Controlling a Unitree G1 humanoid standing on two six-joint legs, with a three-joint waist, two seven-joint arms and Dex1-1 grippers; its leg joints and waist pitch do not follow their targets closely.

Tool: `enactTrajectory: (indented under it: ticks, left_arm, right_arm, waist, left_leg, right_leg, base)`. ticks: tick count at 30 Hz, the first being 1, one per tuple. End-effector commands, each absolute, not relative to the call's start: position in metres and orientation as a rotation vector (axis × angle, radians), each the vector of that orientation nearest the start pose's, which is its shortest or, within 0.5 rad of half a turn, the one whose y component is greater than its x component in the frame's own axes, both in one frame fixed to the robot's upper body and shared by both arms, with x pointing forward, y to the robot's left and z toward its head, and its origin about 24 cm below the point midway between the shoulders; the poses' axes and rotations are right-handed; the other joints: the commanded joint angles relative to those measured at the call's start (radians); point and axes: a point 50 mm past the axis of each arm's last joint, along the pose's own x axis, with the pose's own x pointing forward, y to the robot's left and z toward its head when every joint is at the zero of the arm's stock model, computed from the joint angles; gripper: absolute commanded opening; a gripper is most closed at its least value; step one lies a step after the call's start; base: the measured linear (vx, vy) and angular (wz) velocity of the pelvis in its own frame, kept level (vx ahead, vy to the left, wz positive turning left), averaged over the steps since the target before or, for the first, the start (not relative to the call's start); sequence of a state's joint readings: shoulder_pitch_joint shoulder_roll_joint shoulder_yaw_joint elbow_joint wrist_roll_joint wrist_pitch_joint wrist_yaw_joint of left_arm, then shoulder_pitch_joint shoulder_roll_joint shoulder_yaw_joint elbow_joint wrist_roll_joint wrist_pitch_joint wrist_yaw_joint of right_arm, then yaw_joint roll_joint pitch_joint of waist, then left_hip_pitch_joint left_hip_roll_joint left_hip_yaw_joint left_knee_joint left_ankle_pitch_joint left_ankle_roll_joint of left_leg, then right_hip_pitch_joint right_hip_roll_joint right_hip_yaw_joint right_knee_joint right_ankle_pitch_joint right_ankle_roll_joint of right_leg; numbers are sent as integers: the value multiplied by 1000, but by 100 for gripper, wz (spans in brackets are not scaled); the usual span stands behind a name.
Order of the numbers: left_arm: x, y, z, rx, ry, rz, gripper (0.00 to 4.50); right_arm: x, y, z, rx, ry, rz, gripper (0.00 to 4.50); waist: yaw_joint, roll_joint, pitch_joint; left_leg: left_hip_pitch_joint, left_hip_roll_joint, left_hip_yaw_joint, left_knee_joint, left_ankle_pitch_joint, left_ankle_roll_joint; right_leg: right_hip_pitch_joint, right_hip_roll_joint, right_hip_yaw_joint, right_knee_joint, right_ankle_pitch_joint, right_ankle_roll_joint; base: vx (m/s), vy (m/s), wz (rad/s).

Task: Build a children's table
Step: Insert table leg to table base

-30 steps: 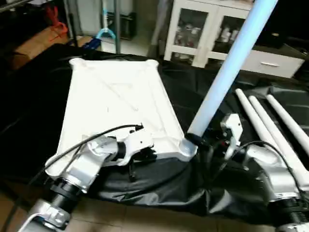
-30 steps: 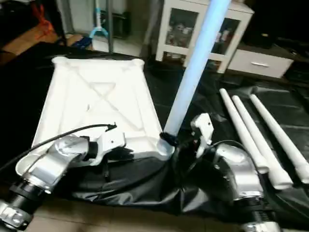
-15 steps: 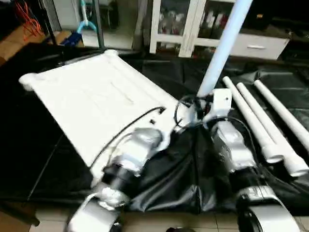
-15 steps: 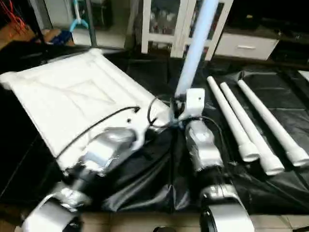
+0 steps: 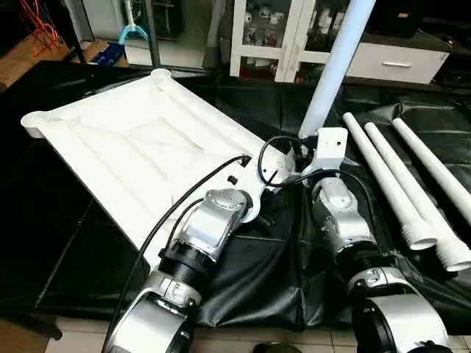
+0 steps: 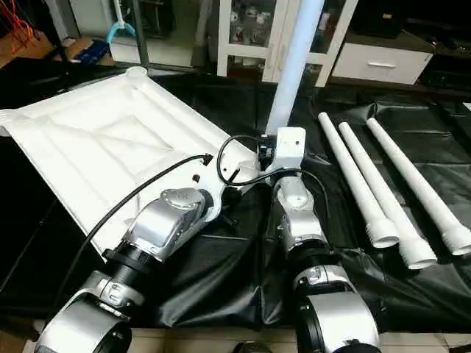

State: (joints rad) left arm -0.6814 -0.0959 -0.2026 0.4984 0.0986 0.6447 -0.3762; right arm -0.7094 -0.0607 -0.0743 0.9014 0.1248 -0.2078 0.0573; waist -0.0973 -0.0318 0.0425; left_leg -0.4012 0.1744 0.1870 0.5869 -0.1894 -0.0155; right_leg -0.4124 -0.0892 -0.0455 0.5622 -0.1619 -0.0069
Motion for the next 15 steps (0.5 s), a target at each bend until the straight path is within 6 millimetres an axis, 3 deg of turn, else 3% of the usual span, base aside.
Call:
enactTrajectory:
  ticks: [1,3,5,7,8,12,15]
  left_arm:
    - [340,23,78,186,454,-662,0]
    - [340,23,77,187,456,-662,0]
    - [340,24,77,189,461,-666,0]
    - [340,24,77,191,462,-665,0]
    - [340,24,77,191,462,-665,0]
    - [344,34,75,230,454,-664,0]
    - [343,43,73,287,418,-707,0]
  right_arm:
    - [357,-129,27,72,194,129,254]
    - [358,-128,29,75,187,136,264]
    - [361,-124,36,76,148,174,281]
    - [362,-124,39,73,134,181,304]
    - [362,-124,39,73,134,181,304]
    - [361,-127,53,89,67,239,341]
    - [353,-131,65,92,-8,310,366]
  waist:
    - [13,2,-63]
    - [13,4,-67]
    - [15,-2,-72]
    - [22,5,-70]
    - [24,1,-67]
    - [37,4,-64]
    - [46,8,-68]
  left_leg:
    - [20,54,-16,-60,-103,136]
    - [22,53,-14,-53,-55,160]
    - [17,51,-13,-47,1,192]
    - [19,52,-9,-43,-5,216]
    - [20,53,-7,-43,-29,211]
    - [24,55,-5,-47,-85,176]
    - [24,55,-9,-47,-54,176]
  right_leg:
    - [56,-51,25,-30,13,-288]
    - [57,-51,25,-25,65,-306]
    - [61,-52,26,-15,125,-316]
    - [56,-55,28,-16,98,-323]
    - [54,-54,28,-20,58,-321]
    - [51,-49,29,-26,-20,-302]
    - [54,-46,28,-21,30,-289]
  base:
    - [0,0,0]
    - [0,0,0]
    - [0,0,0]
    - [0,0,0]
    - [0,0,0]
    - [0,0,0]
    - [0,0,0]
